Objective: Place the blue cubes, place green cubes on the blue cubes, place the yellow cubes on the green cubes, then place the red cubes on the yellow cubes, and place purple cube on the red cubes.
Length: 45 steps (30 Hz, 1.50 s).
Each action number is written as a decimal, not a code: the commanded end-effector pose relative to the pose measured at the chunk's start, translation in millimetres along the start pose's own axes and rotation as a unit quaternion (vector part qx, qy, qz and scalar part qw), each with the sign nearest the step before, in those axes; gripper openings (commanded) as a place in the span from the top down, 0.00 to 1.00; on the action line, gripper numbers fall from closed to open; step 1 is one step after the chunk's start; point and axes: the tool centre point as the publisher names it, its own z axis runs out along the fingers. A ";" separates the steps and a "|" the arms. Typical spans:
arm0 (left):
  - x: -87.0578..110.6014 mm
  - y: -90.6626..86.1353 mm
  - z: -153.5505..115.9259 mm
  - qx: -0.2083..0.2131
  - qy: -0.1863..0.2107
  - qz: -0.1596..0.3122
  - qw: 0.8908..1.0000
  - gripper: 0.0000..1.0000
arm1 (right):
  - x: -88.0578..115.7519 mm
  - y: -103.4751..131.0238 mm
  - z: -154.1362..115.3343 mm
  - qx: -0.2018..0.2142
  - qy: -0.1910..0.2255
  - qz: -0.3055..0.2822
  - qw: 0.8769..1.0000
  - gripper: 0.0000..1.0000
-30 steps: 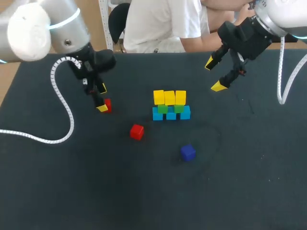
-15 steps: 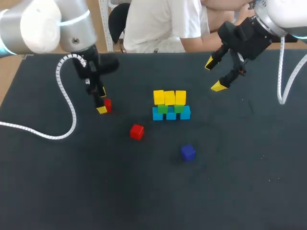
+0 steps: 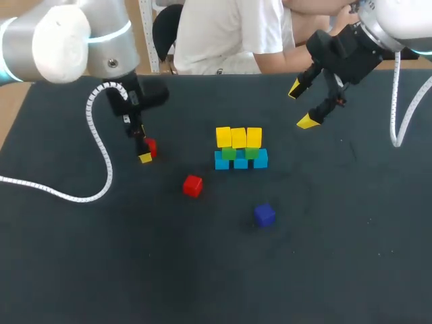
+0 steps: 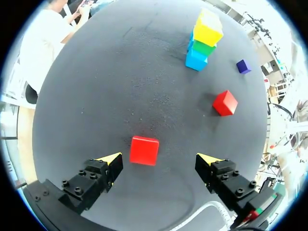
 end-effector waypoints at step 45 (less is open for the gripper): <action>-4.5 -31.0 3.2 -0.036 -0.012 -0.033 0.999 0.00 | 0.1 -0.4 0.1 0.000 -0.001 0.000 1.000 0.00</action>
